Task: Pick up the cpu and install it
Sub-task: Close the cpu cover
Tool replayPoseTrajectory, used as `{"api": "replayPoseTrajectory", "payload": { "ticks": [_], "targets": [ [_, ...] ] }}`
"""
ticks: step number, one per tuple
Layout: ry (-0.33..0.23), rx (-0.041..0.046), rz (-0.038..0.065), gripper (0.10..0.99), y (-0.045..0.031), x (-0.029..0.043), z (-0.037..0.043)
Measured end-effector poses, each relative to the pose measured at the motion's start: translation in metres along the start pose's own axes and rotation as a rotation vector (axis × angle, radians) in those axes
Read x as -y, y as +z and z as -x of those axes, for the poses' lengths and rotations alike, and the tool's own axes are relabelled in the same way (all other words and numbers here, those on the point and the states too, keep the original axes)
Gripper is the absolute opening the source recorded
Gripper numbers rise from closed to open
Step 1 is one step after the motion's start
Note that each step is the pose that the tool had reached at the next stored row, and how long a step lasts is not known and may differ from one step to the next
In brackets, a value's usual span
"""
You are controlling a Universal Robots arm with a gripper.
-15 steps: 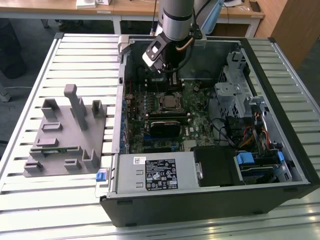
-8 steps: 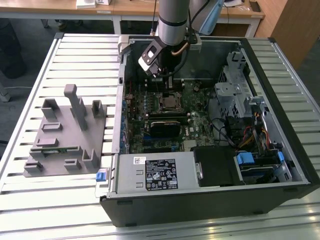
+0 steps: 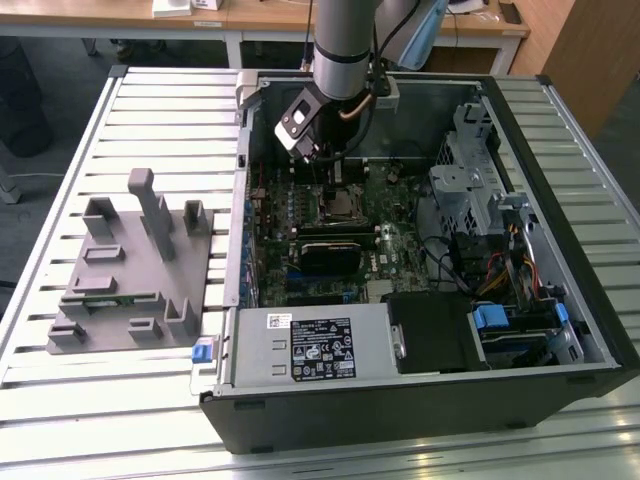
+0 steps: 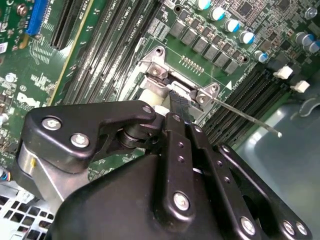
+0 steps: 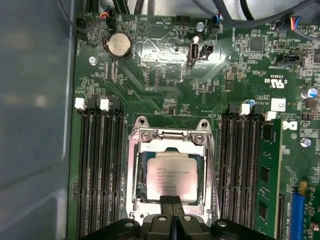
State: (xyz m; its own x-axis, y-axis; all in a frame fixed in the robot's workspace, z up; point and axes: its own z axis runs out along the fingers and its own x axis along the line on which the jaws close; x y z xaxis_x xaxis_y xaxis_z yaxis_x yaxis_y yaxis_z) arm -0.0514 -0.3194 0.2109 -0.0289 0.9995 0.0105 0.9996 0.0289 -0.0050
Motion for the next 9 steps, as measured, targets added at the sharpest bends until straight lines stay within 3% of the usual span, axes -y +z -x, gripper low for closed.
{"api": "replayPoseTrajectory", "payload": {
  "ticks": [9],
  "targets": [
    [0.000, 0.0000, 0.000, 0.106, 0.0067, 0.0008, -0.0002]
  ]
}}
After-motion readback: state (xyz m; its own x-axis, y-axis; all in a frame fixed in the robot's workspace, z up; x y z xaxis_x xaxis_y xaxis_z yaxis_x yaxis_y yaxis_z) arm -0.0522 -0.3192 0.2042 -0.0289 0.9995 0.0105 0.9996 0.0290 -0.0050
